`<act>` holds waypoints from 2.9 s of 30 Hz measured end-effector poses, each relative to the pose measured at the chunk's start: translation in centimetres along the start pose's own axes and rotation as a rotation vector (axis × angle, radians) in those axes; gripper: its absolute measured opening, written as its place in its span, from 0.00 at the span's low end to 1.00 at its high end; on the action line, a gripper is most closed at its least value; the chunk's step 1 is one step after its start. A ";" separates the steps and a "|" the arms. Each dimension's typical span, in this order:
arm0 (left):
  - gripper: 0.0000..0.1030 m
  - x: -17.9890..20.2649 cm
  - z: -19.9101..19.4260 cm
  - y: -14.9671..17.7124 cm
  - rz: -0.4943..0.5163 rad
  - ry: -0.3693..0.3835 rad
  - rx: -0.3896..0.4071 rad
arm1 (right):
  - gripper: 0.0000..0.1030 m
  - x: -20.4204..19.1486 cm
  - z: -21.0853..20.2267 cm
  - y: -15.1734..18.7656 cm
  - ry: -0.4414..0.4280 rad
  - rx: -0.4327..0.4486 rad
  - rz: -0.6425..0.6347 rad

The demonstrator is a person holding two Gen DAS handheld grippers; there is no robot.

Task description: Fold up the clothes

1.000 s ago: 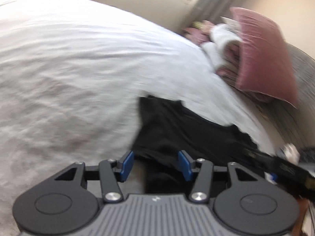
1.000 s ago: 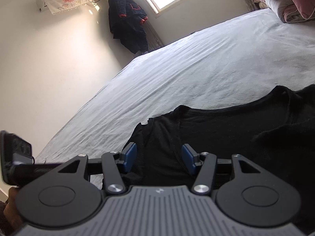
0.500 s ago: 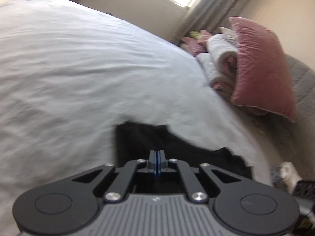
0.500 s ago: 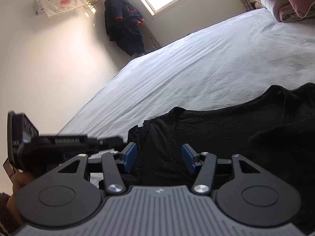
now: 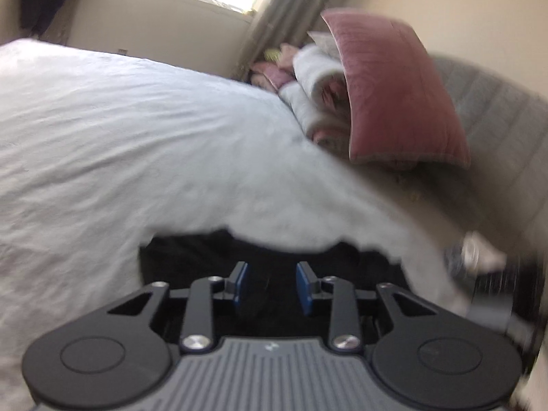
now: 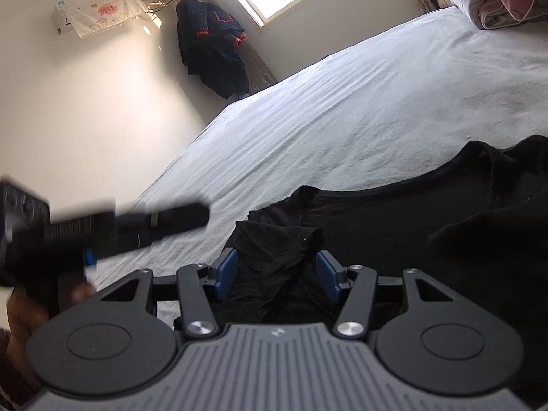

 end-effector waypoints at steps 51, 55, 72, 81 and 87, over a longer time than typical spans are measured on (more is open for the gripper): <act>0.44 -5.6 6.1 -2.4 0.152 -0.160 -0.082 | 0.18 1.7 -2.9 -1.9 0.169 -0.043 -0.024; 0.44 -4.0 9.2 -2.5 0.276 -0.160 -0.114 | 0.29 3.4 -5.5 -3.4 0.230 0.052 -0.005; 0.34 -1.8 9.3 -1.6 0.270 -0.359 -0.055 | 0.37 7.8 -6.0 -4.3 0.445 0.111 0.006; 0.29 0.0 1.5 2.6 0.076 -0.294 0.035 | 0.43 7.6 -5.5 -3.5 0.517 0.056 0.004; 0.28 1.0 0.3 5.0 0.062 -0.279 -0.046 | 0.43 6.4 -8.1 -2.7 0.542 0.011 0.036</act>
Point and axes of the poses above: each gripper's, at about its wrist camera, not at the fingertips, and z roughly the way its jaws point, x to its right, y to its underside, the point moved 4 cm from there along z, roughly the way its jaws point, and after that the axes turned 9 degrees about z, right-handed, at the moved point
